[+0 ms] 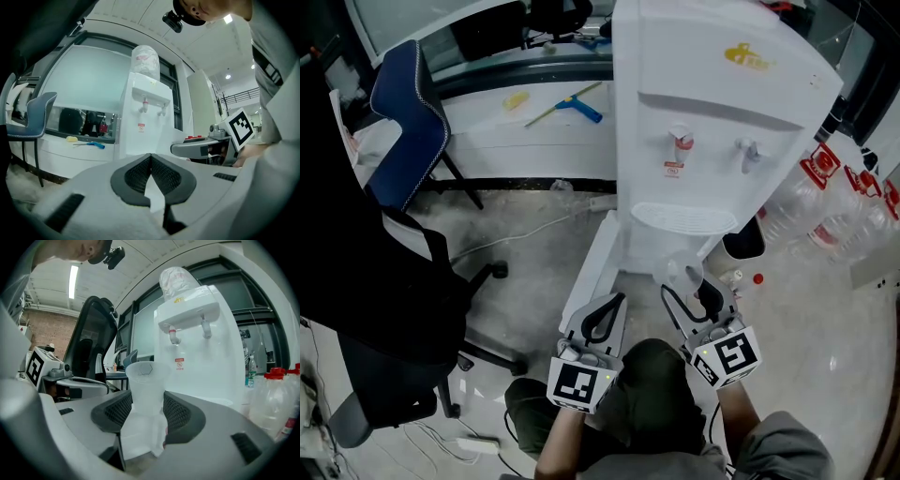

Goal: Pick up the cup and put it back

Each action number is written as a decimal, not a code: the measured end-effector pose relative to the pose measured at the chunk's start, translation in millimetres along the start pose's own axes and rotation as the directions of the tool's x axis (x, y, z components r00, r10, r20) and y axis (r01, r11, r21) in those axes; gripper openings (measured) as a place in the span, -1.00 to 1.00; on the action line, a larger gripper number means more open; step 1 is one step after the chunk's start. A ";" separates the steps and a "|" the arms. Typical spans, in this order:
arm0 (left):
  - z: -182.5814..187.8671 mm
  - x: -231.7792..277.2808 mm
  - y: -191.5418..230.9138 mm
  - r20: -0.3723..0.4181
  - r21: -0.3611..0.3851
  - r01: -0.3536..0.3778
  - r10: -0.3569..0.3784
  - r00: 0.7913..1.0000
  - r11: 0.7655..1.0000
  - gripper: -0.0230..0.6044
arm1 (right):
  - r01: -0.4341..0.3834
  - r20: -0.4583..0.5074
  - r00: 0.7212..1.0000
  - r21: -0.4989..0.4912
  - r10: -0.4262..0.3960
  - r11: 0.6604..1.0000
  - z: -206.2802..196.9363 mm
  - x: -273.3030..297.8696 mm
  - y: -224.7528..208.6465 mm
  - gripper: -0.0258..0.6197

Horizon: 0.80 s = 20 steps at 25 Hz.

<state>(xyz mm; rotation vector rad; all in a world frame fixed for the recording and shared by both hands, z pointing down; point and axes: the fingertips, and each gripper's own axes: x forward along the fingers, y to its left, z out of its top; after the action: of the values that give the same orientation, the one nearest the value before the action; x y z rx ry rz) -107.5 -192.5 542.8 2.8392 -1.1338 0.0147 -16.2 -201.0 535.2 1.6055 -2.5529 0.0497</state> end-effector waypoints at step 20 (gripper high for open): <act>-59.0 26.0 0.4 -0.037 -0.019 0.004 -0.005 0.999 1.000 -0.90 | 0.120 -0.113 0.987 0.045 -0.115 0.992 -79.4 -11.1 -49.1 -0.25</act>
<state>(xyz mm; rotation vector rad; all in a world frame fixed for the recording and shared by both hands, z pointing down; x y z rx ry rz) -87.6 -205.8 602.7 2.8127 -1.1138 0.0552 39.7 -204.9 610.7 1.7177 -2.3890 0.1888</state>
